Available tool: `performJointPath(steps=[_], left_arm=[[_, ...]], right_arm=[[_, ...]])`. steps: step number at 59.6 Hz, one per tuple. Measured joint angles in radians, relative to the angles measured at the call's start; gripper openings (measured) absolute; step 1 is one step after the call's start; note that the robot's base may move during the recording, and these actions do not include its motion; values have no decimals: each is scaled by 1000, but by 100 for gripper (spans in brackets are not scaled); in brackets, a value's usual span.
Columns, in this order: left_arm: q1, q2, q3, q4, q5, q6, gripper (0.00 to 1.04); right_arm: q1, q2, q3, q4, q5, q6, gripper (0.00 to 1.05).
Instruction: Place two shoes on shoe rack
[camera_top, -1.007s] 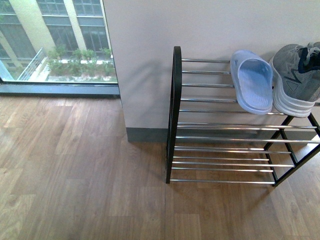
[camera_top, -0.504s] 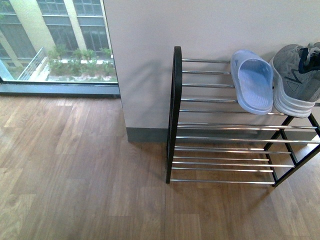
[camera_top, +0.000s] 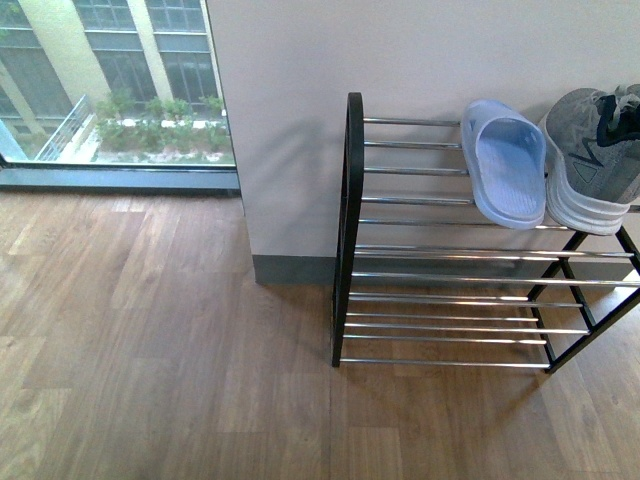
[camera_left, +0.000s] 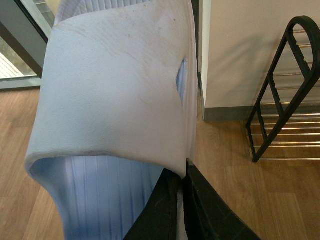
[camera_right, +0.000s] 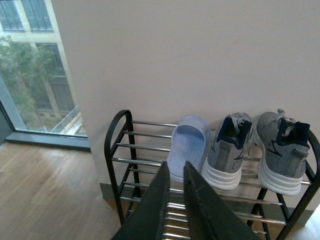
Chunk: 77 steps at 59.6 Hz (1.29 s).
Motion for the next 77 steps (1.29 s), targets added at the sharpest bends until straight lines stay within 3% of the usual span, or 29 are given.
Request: performJointPath(steps=[7, 25, 77], left_arm=[[0, 0, 0, 0, 0, 0, 2], [0, -1, 0, 0, -4, 0, 2], [-1, 1, 0, -1, 3, 0, 2]], right_arm=[[0, 0, 0, 0, 0, 0, 45], [0, 0, 0, 0, -4, 0, 97], [2, -2, 0, -4, 5, 0, 95]])
